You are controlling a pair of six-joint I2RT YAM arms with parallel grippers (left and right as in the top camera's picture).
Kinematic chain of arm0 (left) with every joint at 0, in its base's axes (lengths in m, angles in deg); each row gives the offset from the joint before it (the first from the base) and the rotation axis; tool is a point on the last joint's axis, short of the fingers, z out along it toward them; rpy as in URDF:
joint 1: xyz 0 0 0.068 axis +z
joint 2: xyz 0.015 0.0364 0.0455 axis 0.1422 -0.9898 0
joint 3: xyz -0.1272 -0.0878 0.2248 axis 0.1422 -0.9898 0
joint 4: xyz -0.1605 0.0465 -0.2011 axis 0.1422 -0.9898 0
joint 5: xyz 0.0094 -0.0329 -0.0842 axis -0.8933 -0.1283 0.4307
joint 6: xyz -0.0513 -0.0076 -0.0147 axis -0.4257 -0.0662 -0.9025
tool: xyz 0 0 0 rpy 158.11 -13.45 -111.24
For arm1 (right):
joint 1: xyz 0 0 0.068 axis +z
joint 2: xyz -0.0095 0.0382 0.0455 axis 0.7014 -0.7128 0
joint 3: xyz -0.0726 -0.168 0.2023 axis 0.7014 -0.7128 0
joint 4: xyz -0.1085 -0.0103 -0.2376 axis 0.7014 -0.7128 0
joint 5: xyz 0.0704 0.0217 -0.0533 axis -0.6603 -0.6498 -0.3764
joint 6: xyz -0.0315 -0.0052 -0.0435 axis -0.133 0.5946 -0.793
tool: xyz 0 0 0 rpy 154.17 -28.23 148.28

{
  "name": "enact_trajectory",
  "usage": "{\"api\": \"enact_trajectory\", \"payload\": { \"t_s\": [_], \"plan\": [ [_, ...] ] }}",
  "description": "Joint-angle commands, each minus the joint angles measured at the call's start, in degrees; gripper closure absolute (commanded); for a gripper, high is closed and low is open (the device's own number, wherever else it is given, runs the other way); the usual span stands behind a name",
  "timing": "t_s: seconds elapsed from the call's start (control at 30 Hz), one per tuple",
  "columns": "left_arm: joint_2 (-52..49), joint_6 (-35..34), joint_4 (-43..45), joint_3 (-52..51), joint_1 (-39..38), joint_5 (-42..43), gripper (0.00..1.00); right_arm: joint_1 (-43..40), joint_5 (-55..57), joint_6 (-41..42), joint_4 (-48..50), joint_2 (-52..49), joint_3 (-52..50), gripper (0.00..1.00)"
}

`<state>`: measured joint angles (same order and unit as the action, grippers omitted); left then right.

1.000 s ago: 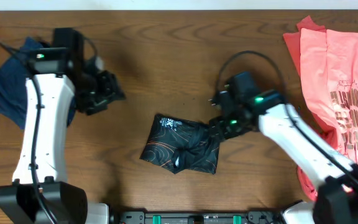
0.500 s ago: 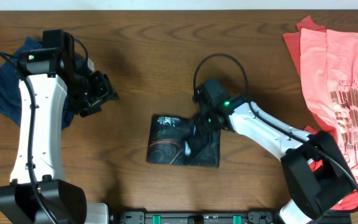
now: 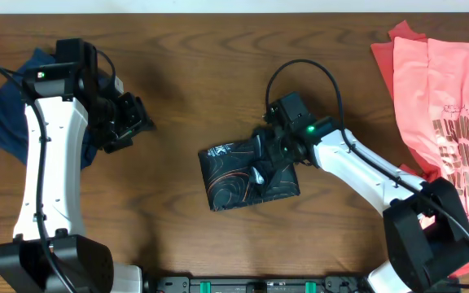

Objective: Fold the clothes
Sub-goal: 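Grasp the folded jersey bundle with the left gripper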

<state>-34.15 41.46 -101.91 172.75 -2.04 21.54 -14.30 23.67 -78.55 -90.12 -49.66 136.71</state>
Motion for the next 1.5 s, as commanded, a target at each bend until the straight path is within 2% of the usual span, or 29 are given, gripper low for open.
{"api": "enact_trajectory", "payload": {
  "t_s": [0.0, 0.2, 0.3, 0.37, 0.4, 0.43, 0.47, 0.53, 0.63, 0.67, 0.73, 0.77, 0.8, 0.93, 1.2, 1.33, 1.47],
  "plan": [
    [-0.37, 0.79, -0.09, -0.79, 0.17, -1.84, 0.39, 1.03, -13.46, -3.32, 0.11, 1.97, 0.63, 0.45],
    [-0.39, 0.79, -0.11, -0.79, 0.17, -1.84, 0.39, 5.35, -11.98, -3.34, -2.34, 0.57, 0.50, 0.41],
    [-0.39, 0.79, -0.17, -0.79, 0.17, -1.84, 0.39, 7.52, -8.41, -2.56, -2.51, -0.70, 0.20, 0.43],
    [-0.39, 0.79, -0.26, -0.79, 0.17, -1.81, 0.39, 8.33, -3.56, 0.17, -2.71, -1.81, -0.07, 0.54],
    [-0.39, 0.79, -0.35, -0.79, 0.17, -1.81, 0.39, 8.41, 0.00, 1.88, -3.26, -2.32, -0.09, 0.72],
    [-0.39, 0.79, -0.42, -0.79, 0.17, -1.81, 0.39, 8.35, 5.03, 5.05, -4.26, -2.64, -0.09, 0.98],
    [-0.39, 0.79, -0.50, -0.79, 0.17, -1.81, 0.39, 8.04, 10.71, 9.99, -5.81, -2.64, -0.09, 0.99],
    [-0.39, 0.81, -0.72, -0.79, 0.17, -1.81, 0.39, 6.80, 22.67, 22.86, -10.91, -2.10, -0.07, 0.99],
    [-0.39, 0.79, -0.85, -0.79, 0.17, -1.79, 0.39, 4.15, 30.56, 33.29, -16.55, -1.44, -0.07, 0.99],
    [-0.39, 0.81, -0.85, -0.79, 0.15, -1.79, 0.39, 3.15, 31.47, 34.29, -17.44, -1.46, -0.07, 0.94],
    [-0.39, 1.42, -0.72, -0.79, -0.24, -1.81, 0.39, 1.49, 30.73, 34.32, -17.42, -1.46, -0.07, 0.71],
    [-0.39, 2.12, -0.33, -0.79, -0.74, -1.81, 0.35, 0.48, 28.35, 34.10, -17.38, -1.46, -0.07, 0.59],
    [-0.39, 2.58, 0.15, -0.83, -1.22, -1.79, 0.35, -0.07, 26.69, 33.29, -17.46, -1.46, -0.07, 0.57],
    [-0.59, 4.07, 4.24, -1.77, -4.28, -1.79, 0.27, -1.03, 22.75, 29.20, -18.36, -1.44, -0.07, 0.54],
    [-6.19, 14.40, 14.95, -4.39, -13.00, -1.22, 0.10, -1.68, 19.43, 32.33, -22.05, 1.86, -0.04, 0.56],
    [-12.52, 20.09, 18.05, -4.42, -16.17, 5.35, 0.09, -3.87, 19.45, 31.80, -22.84, 6.60, -0.04, 0.53],
    [-18.95, 24.06, 20.65, -4.42, -18.14, 9.94, 0.08, -5.44, 19.19, 26.53, -23.12, 11.30, -0.04, 0.51]
  ]
}}
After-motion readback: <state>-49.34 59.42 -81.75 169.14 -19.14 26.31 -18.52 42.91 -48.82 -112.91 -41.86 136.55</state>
